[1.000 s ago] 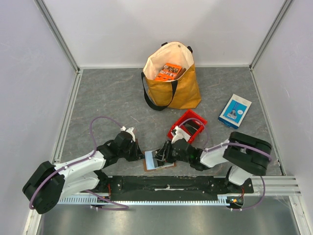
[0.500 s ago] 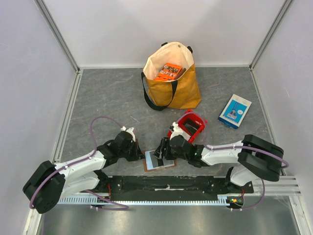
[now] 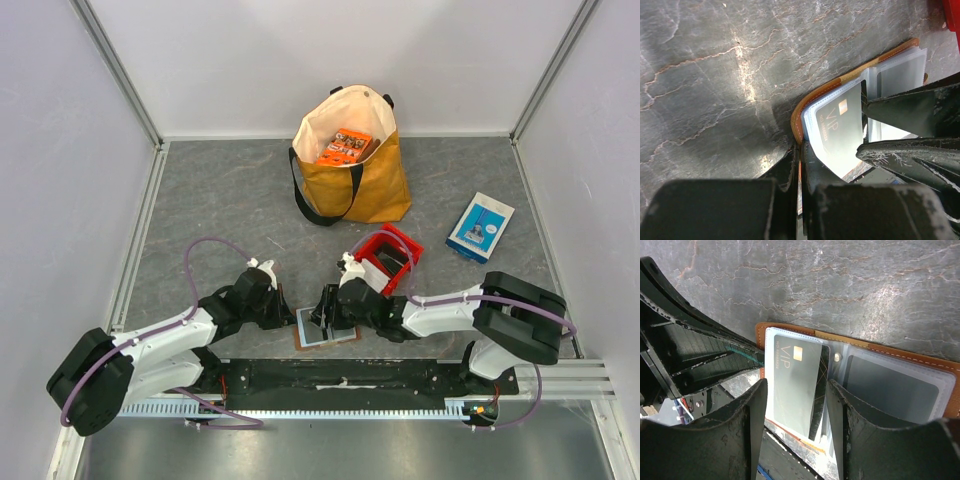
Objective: Put the credit cards into the card holder
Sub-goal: Insert the credit card into the card holder.
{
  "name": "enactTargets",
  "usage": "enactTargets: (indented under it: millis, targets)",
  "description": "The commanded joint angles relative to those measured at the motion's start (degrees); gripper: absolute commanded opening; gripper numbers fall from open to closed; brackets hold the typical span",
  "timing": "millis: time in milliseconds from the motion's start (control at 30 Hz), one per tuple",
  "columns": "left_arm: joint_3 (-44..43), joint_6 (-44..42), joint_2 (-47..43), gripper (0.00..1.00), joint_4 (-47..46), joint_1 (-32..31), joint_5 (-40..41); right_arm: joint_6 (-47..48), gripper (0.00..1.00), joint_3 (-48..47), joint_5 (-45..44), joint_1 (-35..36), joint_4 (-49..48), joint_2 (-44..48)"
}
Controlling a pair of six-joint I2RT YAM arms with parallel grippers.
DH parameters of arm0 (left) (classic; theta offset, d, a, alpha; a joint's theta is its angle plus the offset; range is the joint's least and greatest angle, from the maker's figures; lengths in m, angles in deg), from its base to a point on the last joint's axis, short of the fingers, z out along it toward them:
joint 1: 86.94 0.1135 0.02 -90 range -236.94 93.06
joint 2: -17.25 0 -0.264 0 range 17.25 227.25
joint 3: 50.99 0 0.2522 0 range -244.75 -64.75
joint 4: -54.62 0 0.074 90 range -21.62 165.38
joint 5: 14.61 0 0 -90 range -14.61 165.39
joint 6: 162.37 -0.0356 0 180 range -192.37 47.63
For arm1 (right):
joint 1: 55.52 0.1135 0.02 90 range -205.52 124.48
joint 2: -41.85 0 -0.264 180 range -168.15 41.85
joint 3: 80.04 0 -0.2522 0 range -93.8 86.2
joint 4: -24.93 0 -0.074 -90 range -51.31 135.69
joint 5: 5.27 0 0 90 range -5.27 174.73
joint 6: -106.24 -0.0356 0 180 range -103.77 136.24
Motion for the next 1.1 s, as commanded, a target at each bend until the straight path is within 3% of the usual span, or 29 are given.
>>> enactTargets:
  millis: [0, 100, 300, 600, 700, 833, 1067]
  targets:
    - [-0.27, -1.57, 0.39, 0.02, 0.88, -0.10, 1.30, 1.08, 0.58, -3.01, -1.41, 1.70, 7.40, -0.22]
    - [-0.01, -1.48, 0.21, 0.02, 0.71, -0.10, 1.30, 1.70, 0.54, -2.84, -3.45, 1.70, 9.36, 0.57]
    - [-0.45, -1.48, 0.74, 0.02, 0.27, -0.10, 0.86, -0.14, 0.49, -2.39, 2.44, 3.01, 1.36, -2.23]
    - [-1.15, -1.57, 0.21, 0.02, 0.97, -0.10, 1.04, 1.00, 0.36, -6.88, 2.27, 5.21, 3.63, -3.47]
    - [-1.76, -2.35, -0.40, 0.02, 2.54, -0.18, 1.39, 2.66, 0.38, -7.58, -0.01, 5.13, 7.57, -1.64]
    - [-5.71, -6.04, -3.03, 0.02, 9.83, -0.01, 3.05, 10.82, 0.58, -7.67, -6.43, 4.78, 14.35, 6.18]
    - [-16.08, -15.62, -0.68, 0.02, 20.99, 0.08, -0.02, 28.05, 0.60, -3.64, -7.40, 1.17, 22.62, 18.31]
